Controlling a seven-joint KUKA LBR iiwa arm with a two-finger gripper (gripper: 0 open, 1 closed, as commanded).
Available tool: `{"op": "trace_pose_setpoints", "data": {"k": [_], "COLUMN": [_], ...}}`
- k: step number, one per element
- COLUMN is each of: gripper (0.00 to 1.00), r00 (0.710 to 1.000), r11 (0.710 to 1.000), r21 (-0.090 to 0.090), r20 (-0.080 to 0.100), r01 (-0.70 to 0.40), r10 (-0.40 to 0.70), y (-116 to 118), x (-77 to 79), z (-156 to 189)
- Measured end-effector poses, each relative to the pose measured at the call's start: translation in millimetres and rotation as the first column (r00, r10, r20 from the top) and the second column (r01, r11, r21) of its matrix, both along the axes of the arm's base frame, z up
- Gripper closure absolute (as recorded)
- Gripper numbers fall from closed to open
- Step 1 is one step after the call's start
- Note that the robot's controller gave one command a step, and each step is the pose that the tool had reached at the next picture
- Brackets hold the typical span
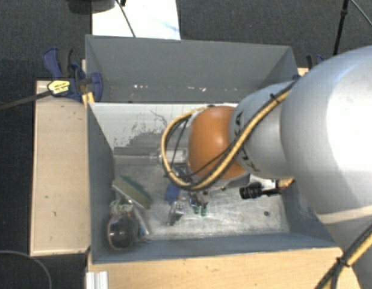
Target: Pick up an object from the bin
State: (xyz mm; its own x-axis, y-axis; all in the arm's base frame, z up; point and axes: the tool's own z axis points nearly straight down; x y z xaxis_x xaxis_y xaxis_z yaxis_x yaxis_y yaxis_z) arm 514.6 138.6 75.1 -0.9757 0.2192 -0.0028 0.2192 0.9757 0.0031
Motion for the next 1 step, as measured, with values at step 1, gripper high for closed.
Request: {"op": "trace_pose_setpoints", "data": {"k": [1], "gripper": [1.00], "r00": [1.000], "r11": [1.000], "r21": [0.000], "r20": [0.005], "r01": [0.004], "r10": [-0.004], "y": [-1.0], "x": [1.9], "z": [2.0]}}
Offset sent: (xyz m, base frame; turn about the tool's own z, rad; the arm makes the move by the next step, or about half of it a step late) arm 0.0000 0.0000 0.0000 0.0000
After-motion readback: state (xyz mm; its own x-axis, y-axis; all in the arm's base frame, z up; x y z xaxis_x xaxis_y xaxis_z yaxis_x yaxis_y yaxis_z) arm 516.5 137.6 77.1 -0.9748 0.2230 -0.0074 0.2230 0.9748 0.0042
